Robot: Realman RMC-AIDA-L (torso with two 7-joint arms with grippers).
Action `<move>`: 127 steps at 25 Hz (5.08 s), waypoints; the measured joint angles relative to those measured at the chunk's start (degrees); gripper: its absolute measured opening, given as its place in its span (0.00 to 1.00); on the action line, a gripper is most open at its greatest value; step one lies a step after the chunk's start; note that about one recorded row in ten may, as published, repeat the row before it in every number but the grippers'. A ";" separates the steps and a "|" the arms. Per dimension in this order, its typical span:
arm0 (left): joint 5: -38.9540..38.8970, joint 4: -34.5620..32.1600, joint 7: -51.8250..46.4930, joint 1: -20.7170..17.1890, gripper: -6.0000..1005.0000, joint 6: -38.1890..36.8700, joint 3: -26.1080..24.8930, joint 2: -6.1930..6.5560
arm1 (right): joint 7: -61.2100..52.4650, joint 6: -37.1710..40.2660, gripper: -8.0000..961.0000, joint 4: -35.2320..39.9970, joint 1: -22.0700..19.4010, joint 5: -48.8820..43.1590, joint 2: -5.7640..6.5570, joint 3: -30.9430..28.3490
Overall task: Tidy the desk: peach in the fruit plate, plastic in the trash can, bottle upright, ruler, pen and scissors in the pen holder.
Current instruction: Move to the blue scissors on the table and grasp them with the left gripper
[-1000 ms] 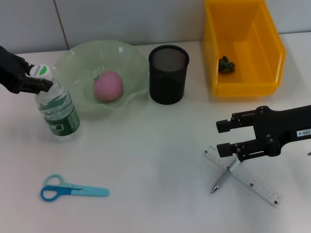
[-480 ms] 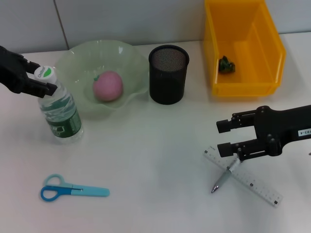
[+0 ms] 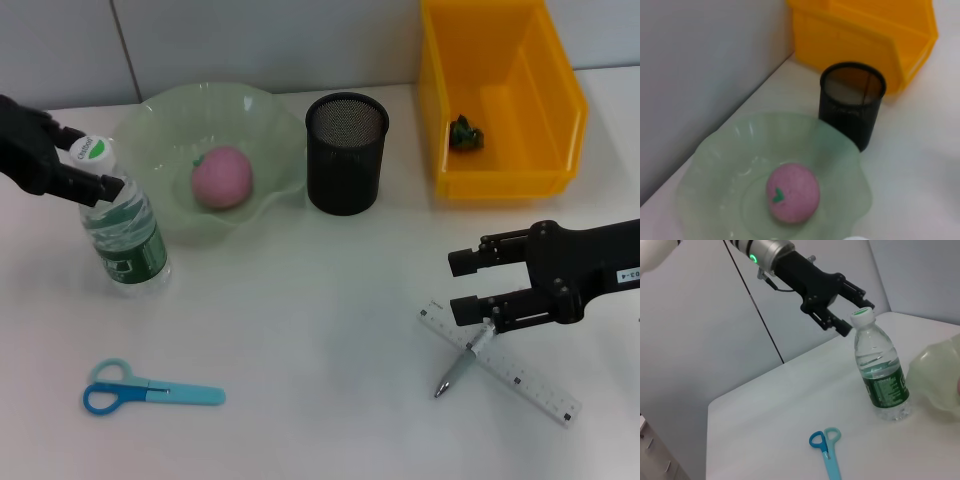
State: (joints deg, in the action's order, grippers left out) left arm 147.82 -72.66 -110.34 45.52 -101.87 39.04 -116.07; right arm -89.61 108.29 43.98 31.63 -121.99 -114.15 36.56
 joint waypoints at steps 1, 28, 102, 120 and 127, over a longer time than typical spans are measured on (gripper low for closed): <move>-1.44 -0.38 -0.02 -0.41 0.80 -0.40 -0.12 0.22 | -0.13 0.01 0.75 0.04 -0.02 0.00 0.02 0.00; -35.83 -3.08 3.33 -14.29 0.80 -9.58 6.71 0.58 | -4.61 4.57 0.75 0.25 0.24 0.01 3.79 0.00; 0.22 -5.58 2.93 -10.54 0.72 9.81 61.43 -2.73 | -7.78 3.83 0.75 -0.31 1.13 -1.02 3.85 0.70; 0.89 -1.40 2.92 -7.99 0.70 11.81 62.50 -2.76 | -7.78 3.23 0.75 -0.31 1.44 -1.06 3.84 0.70; 0.97 -0.04 2.90 -7.16 0.45 11.85 62.49 -2.82 | -7.82 3.14 0.75 -0.31 1.43 -1.06 3.85 0.70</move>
State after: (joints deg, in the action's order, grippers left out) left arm 148.79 -72.71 -107.44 38.36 -90.02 101.53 -118.88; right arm -97.43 111.43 43.68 33.06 -123.05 -110.30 37.26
